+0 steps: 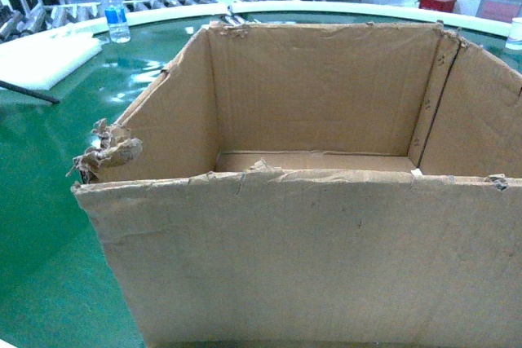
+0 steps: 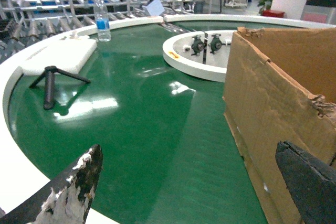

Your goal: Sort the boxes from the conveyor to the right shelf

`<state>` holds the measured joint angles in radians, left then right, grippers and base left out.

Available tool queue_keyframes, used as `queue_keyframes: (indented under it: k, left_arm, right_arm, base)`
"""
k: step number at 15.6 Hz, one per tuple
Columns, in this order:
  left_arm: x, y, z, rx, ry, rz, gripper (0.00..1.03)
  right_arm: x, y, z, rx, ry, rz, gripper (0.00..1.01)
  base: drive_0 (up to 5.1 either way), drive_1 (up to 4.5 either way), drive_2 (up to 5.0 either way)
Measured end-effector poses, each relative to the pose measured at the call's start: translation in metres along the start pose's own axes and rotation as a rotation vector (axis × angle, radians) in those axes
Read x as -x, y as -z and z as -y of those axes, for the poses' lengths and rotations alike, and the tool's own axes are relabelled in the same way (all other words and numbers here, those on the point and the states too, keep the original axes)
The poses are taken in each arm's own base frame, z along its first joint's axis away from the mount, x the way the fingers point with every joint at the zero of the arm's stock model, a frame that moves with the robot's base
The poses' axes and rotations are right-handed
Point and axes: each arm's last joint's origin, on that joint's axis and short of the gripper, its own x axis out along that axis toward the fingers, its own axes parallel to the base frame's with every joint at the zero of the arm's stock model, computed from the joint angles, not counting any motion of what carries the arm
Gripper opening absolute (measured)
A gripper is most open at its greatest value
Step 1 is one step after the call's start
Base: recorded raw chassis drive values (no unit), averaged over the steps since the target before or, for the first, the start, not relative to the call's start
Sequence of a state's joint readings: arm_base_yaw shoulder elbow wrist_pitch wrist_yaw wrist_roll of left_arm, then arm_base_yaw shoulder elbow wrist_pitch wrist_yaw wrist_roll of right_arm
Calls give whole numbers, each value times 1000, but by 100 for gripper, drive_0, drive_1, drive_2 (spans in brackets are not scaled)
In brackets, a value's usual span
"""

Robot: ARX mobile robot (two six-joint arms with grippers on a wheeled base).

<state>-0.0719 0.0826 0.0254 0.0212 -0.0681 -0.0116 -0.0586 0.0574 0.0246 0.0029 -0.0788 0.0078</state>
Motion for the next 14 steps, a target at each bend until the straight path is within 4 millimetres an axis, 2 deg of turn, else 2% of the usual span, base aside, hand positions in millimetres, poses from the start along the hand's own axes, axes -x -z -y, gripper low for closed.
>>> queue_keyframes:
  k: [2, 4, 7, 12, 13, 14]
  left_arm:
    - [-14, -17, 6, -26, -1, 18, 98]
    - [-34, -39, 17, -49, 35, 29, 98]
    - [-86, -83, 43, -141, 60, 7, 98]
    - [-85, -84, 43, -195, 53, 3, 98]
    - [-88, -79, 47, -203, 78, -23, 98]
    - [-98, -76, 57, -200, 121, -54, 98]
  right_arm:
    - [-10, -27, 1, -36, -46, 9, 98]
    - [-29, -54, -2, -59, -101, 26, 98]
    - [-74, -83, -6, -83, -148, -60, 98]
    - [-74, -82, -7, -86, -151, -67, 98]
    - [-75, -81, -8, -87, -157, -78, 98]
    - [-86, -86, -14, -76, -185, -87, 98]
  base:
    - [0, 0, 0]
    - [0, 0, 0]
    - [0, 0, 0]
    - [0, 0, 0]
    - [0, 0, 0]
    - [0, 0, 0]
